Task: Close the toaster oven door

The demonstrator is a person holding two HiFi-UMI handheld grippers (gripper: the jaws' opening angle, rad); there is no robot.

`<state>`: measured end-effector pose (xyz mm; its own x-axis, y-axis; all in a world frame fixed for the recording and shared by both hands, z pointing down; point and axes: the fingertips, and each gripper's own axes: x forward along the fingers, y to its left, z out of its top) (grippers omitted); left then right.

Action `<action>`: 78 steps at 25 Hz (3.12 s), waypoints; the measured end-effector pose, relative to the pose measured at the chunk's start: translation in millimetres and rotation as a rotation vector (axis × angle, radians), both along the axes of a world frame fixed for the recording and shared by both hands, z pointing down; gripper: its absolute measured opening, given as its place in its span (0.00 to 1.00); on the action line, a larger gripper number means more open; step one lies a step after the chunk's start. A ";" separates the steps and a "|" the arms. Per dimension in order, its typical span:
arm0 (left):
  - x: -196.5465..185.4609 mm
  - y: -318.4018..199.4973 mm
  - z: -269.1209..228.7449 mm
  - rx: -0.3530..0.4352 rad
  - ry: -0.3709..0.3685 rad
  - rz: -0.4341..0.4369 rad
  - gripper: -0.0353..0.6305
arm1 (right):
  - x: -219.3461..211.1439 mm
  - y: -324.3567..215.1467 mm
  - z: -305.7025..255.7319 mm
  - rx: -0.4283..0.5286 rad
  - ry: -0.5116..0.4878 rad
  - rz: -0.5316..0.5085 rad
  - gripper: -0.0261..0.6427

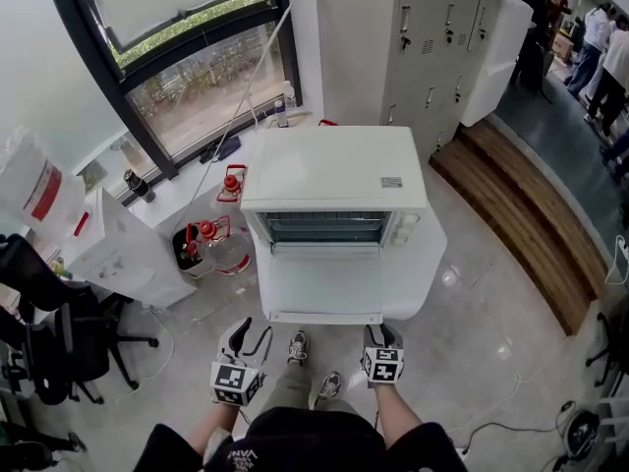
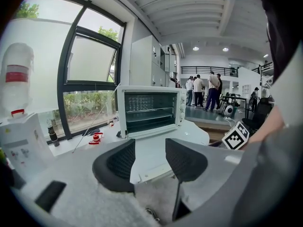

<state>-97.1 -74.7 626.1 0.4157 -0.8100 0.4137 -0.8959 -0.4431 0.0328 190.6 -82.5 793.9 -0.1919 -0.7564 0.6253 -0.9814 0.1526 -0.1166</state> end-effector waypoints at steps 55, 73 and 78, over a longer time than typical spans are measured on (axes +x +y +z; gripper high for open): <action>2.2 -53.3 30.9 -0.118 0.162 0.010 0.38 | -16.3 -30.8 -144.7 0.163 0.005 0.011 0.14; 10.7 -94.5 -8.3 -0.033 0.209 0.070 0.32 | -14.8 -57.0 -188.7 0.239 0.010 0.033 0.14; 11.5 -103.8 -19.5 -0.008 0.220 0.089 0.31 | -14.7 -65.9 -199.5 0.265 0.012 0.045 0.14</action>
